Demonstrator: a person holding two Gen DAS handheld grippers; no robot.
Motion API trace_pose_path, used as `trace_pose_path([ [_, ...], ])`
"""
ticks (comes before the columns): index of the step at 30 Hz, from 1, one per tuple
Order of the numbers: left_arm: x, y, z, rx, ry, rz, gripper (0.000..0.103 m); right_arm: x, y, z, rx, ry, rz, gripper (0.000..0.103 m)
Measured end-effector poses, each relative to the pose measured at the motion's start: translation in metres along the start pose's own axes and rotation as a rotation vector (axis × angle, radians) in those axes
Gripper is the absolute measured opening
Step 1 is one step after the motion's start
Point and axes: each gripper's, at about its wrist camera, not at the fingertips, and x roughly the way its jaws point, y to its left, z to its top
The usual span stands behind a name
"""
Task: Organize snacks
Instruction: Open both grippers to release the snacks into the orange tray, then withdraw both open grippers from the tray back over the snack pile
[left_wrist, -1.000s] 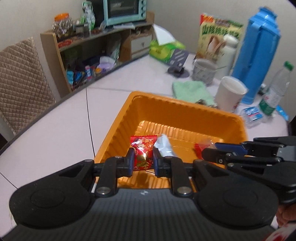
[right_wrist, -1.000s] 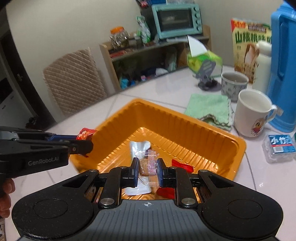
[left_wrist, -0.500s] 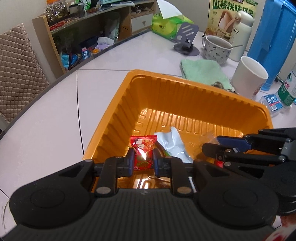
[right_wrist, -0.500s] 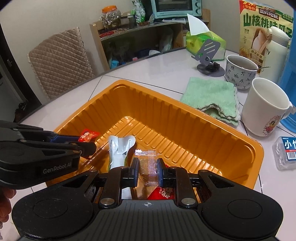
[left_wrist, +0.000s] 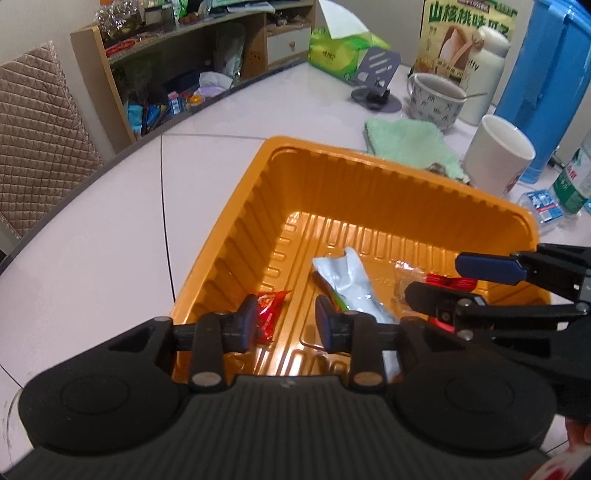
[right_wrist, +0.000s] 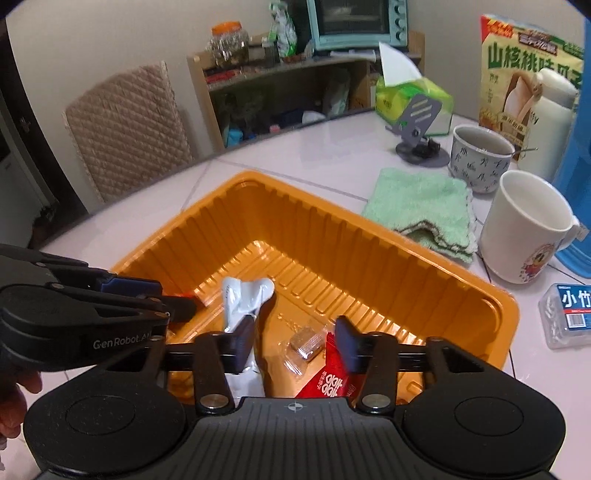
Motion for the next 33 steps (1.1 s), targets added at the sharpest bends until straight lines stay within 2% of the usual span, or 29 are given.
trace_pose_path([
  [2, -0.012, 0.001, -0.002, -0.007, -0.020, -0.011, 0.031, -0.009, -0.001, -0.001, 0.008, -0.008, 0.004, 0.052],
  [8, -0.061, 0.013, -0.018, -0.067, -0.088, -0.052, 0.032, -0.044, -0.002, -0.013, 0.032, -0.049, 0.049, 0.066],
  [12, -0.094, 0.017, -0.039, -0.064, -0.103, -0.030, 0.032, -0.068, 0.003, -0.027, 0.038, -0.069, 0.066, 0.069],
  [19, -0.142, 0.028, -0.088, -0.108, -0.124, -0.014, 0.032, -0.107, 0.024, -0.065, 0.034, -0.074, 0.091, 0.071],
  [24, -0.167, 0.035, -0.128, -0.157, -0.111, -0.005, 0.032, -0.124, 0.042, -0.092, 0.056, -0.044, 0.111, 0.071],
  [33, -0.191, 0.035, -0.194, -0.167, -0.084, 0.026, 0.032, -0.140, 0.073, -0.137, 0.064, 0.020, 0.130, 0.071],
])
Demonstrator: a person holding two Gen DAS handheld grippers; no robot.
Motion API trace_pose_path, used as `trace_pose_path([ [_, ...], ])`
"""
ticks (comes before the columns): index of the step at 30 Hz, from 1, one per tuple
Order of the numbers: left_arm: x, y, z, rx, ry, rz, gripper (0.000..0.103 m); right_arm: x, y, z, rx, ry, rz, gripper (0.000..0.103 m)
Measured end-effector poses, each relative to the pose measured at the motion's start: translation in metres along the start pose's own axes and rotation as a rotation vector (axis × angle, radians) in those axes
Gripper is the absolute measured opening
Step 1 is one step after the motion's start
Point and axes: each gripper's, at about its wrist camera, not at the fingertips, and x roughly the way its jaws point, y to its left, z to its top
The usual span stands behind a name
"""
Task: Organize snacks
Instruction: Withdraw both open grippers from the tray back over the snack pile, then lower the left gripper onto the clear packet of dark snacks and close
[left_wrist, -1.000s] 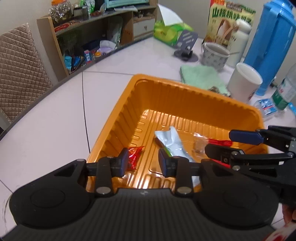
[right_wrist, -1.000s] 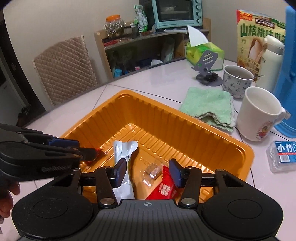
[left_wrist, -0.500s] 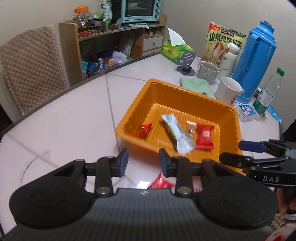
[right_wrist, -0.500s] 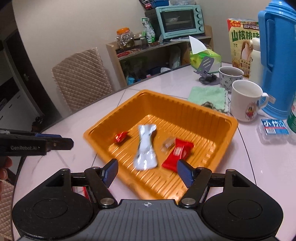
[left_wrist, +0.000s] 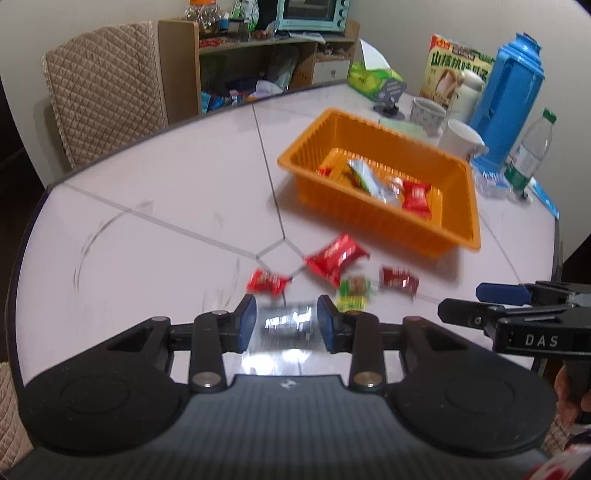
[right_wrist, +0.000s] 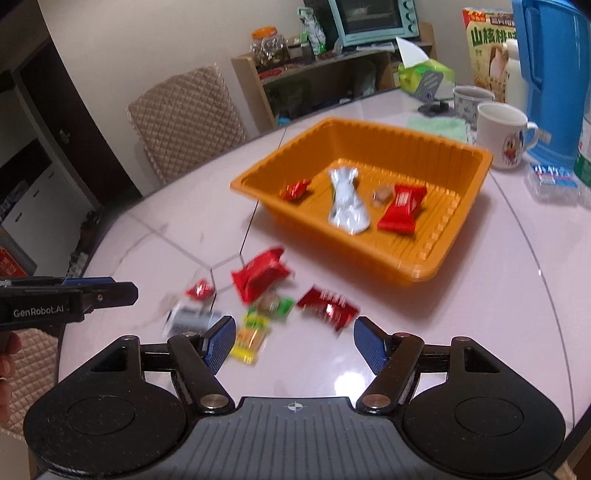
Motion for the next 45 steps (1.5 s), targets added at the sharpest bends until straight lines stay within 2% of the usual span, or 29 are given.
trace_pose_path([
  [7, -0.004, 0.002, -0.028, 0.020, 0.024, 0.011, 0.032, -0.001, 0.012, -0.025, -0.004, 0.048, -0.010, 0.071],
  [18, -0.002, 0.000, -0.041, 0.065, 0.026, 0.005, 0.032, 0.003, 0.021, -0.041, -0.040, 0.092, -0.030, 0.071],
  [33, 0.015, -0.003, -0.040, 0.126, 0.020, -0.003, 0.032, 0.013, 0.014, -0.037, -0.042, 0.092, -0.028, 0.071],
  [45, 0.053, -0.002, -0.030, 0.241, 0.031, -0.021, 0.032, 0.023, -0.006, -0.032, 0.001, 0.089, -0.051, 0.071],
])
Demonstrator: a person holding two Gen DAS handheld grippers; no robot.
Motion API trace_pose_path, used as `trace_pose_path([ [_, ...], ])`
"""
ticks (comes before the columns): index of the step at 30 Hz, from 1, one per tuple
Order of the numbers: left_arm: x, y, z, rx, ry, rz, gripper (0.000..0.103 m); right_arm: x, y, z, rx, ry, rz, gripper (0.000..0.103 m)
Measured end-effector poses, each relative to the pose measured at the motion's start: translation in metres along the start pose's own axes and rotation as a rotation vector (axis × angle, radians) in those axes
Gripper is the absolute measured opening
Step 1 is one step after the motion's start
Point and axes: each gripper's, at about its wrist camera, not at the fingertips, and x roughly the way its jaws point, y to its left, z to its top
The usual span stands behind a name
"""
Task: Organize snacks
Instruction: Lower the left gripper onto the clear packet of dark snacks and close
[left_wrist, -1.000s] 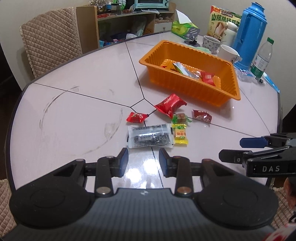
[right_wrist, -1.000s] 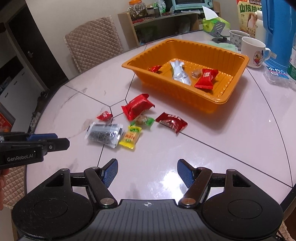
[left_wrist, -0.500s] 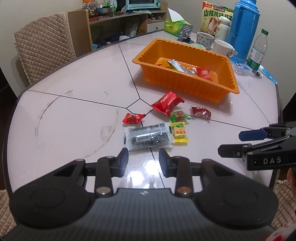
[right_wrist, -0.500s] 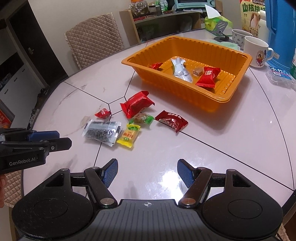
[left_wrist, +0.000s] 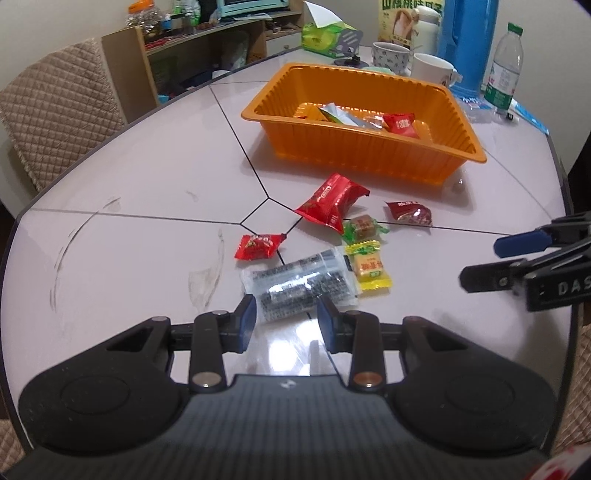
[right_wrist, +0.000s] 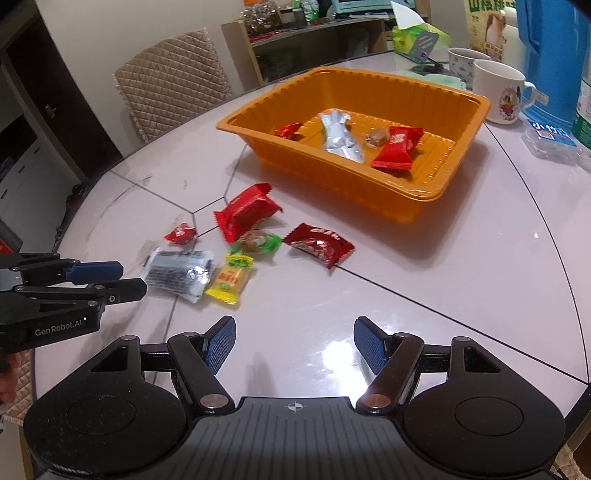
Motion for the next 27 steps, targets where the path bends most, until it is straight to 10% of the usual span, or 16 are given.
trace_pose_path([
  [16, 0.047, 0.022, 0.025, 0.098, 0.077, -0.206, 0.058, 0.003, -0.043, 0.010, 0.121, -0.012, -0.058, 0.071],
  [27, 0.033, 0.005, 0.009, 0.120, 0.070, -0.174, 0.057, 0.009, -0.046, 0.013, 0.125, -0.006, -0.053, 0.071],
])
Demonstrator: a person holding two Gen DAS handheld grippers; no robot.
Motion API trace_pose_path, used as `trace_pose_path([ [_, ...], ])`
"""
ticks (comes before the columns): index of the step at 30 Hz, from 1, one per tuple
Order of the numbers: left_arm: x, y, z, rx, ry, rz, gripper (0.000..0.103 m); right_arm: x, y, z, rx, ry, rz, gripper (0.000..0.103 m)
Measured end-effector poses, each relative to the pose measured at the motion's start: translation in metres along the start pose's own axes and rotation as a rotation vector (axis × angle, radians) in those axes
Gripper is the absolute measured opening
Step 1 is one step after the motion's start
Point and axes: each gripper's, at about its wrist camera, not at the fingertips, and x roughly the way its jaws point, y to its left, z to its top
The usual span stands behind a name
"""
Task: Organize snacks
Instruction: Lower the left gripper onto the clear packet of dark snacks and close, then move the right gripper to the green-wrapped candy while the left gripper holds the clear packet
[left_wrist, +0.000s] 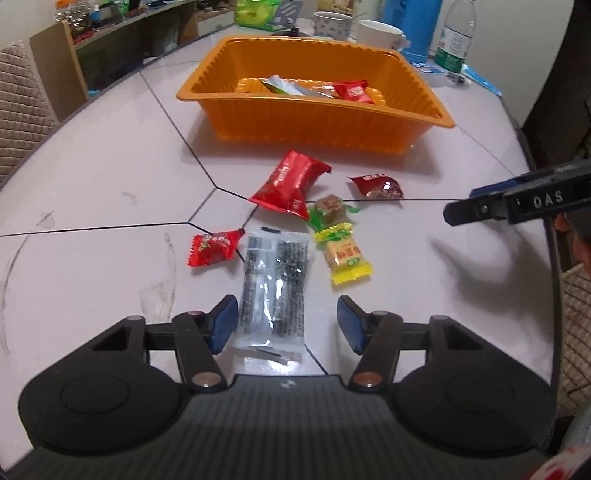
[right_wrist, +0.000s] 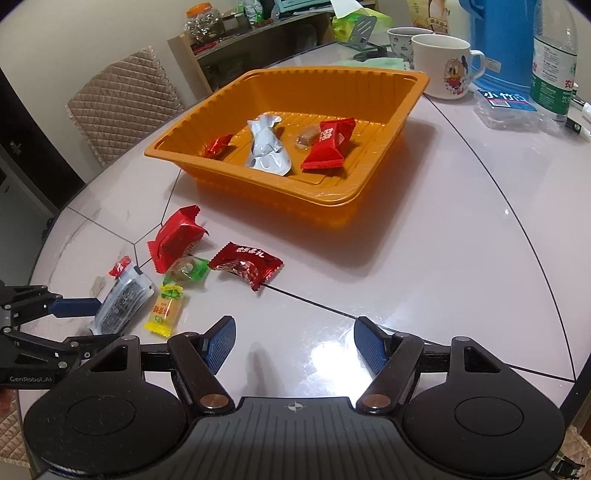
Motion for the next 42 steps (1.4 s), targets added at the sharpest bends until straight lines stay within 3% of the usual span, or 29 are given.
trace_pose_path([
  [5, 0.010, -0.005, 0.011, 0.009, -0.004, 0.074, 0.055, 0.004, 0.005, 0.001, -0.018, 0.005, 0.004, 0.071],
  [7, 0.016, -0.006, 0.014, 0.016, 0.005, 0.094, 0.049, 0.004, 0.006, 0.001, -0.023, 0.005, 0.005, 0.071],
  [17, 0.023, -0.015, 0.015, 0.042, 0.015, 0.123, 0.036, 0.004, 0.009, 0.003, -0.058, -0.015, 0.025, 0.071],
  [29, -0.013, -0.007, -0.008, -0.118, -0.027, 0.199, 0.036, 0.018, 0.043, 0.010, -0.218, -0.051, 0.124, 0.070],
  [31, -0.018, -0.002, -0.011, -0.147, -0.030, 0.223, 0.036, 0.022, 0.052, 0.010, -0.254, -0.054, 0.142, 0.057],
  [33, -0.022, 0.003, -0.013, -0.174, -0.032, 0.242, 0.036, 0.029, 0.060, 0.011, -0.297, -0.047, 0.149, 0.052],
  [42, -0.035, 0.023, -0.019, -0.258, -0.042, 0.293, 0.036, 0.055, 0.078, 0.027, -0.494, -0.074, 0.178, 0.046],
])
